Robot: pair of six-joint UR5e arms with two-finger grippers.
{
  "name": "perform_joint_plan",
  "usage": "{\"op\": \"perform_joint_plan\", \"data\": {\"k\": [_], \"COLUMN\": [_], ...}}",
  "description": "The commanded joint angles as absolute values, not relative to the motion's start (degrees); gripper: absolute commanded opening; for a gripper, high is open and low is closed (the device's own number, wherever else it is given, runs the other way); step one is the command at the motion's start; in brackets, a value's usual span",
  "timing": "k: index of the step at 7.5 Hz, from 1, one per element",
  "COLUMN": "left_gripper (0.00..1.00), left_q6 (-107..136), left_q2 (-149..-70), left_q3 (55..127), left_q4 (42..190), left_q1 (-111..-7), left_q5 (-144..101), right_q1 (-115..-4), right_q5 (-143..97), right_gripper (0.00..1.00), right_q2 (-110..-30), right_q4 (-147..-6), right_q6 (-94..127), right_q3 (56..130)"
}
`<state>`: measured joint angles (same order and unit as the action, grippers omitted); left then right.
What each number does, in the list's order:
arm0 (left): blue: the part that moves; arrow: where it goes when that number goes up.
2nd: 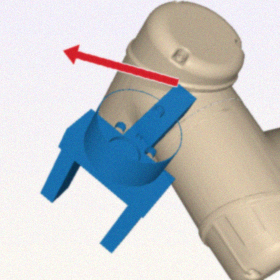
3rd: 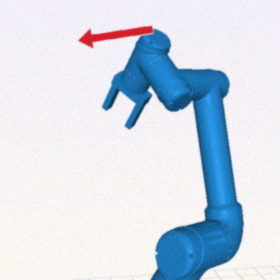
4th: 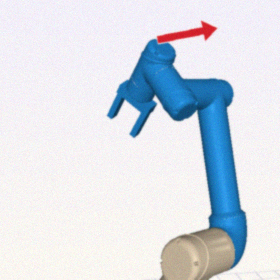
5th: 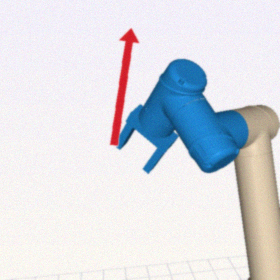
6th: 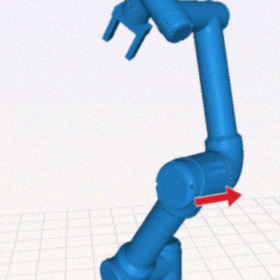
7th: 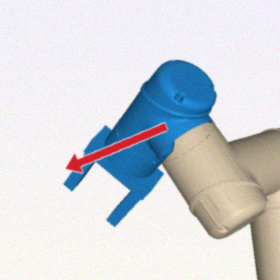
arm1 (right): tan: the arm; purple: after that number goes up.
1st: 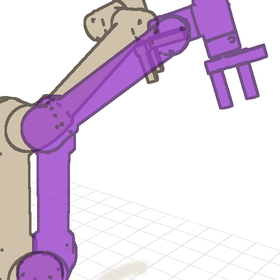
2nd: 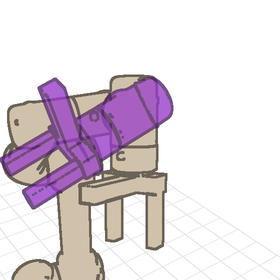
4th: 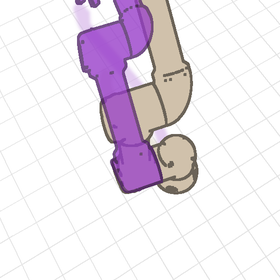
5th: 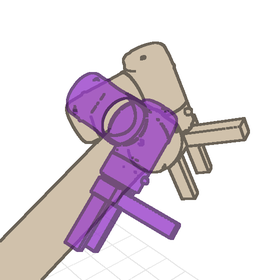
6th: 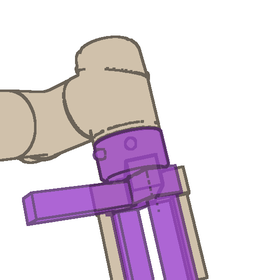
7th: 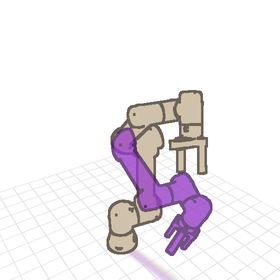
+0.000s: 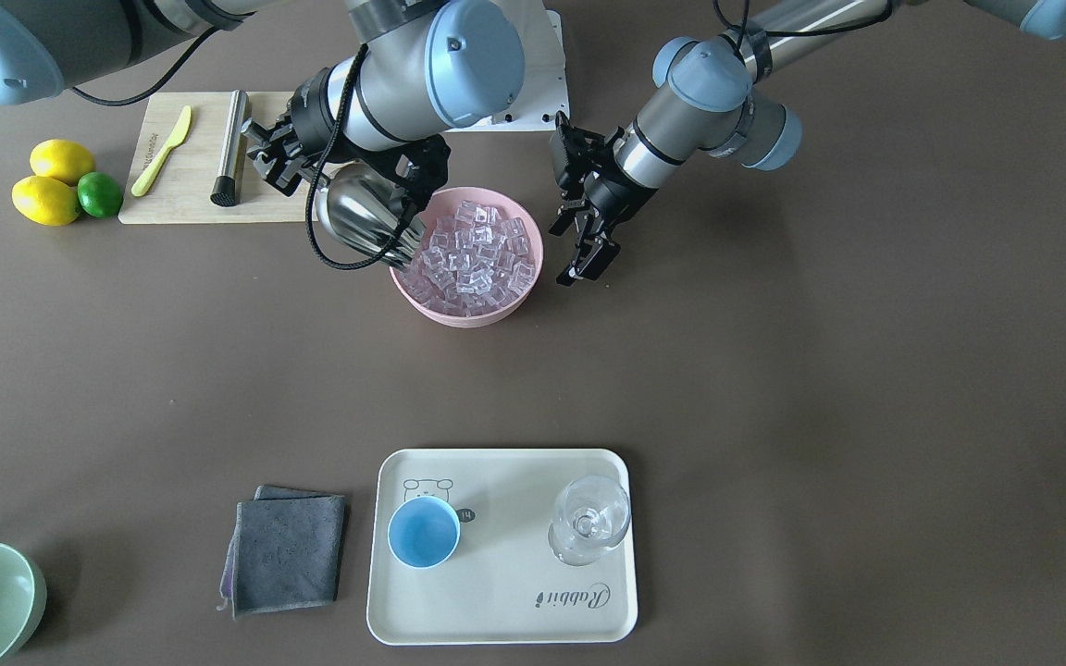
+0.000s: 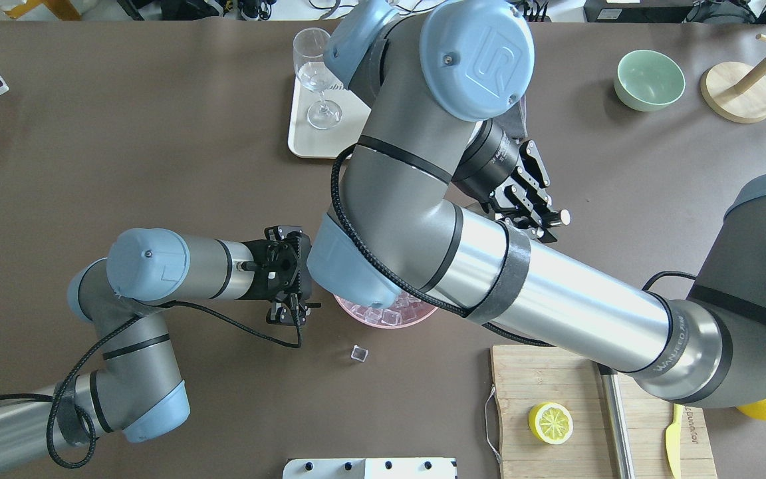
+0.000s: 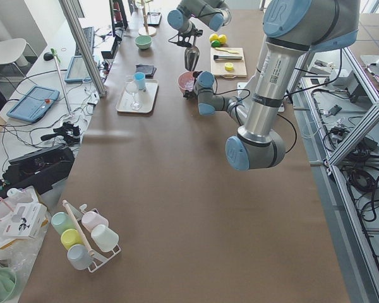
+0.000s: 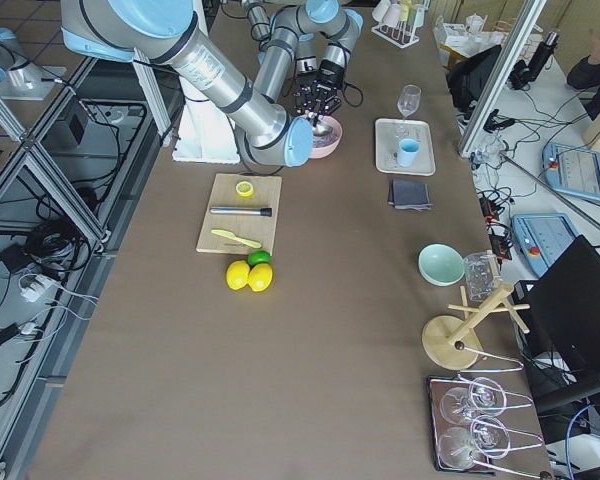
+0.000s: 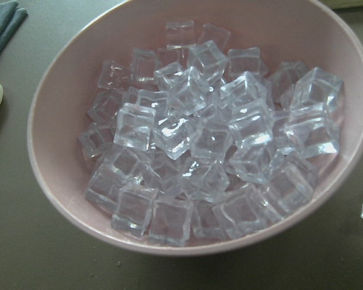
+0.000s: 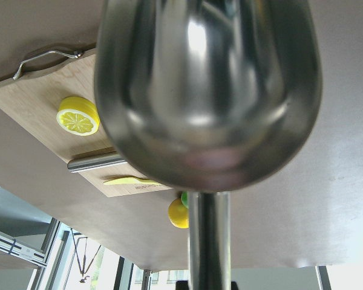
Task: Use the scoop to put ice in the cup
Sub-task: 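Carry the scoop over the pink bowl of ice with the right gripper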
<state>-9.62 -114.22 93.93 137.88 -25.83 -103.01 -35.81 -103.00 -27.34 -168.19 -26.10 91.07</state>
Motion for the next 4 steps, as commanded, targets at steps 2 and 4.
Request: {"op": "perform_joint_plan", "data": {"k": [2,4], "left_gripper": [0.98,0.98], "left_q6": [-9.7,-9.7], "left_q2": [-114.1,-113.5], "left_q3": [94.0,94.0], "left_q4": [137.9,139.0], "left_q1": [-25.8,-25.8], "left_q5": [-103.1,-103.1], "right_q1": [-32.7,-30.5], "right_q5": [-102.9,-100.9], "right_gripper": [0.0,0.0], "right_q2": [-24.6,-23.8], "right_q4": [-168.8,-168.9], "right_q6": [-22.9,-19.3], "right_q3": [83.9,82.4]}}
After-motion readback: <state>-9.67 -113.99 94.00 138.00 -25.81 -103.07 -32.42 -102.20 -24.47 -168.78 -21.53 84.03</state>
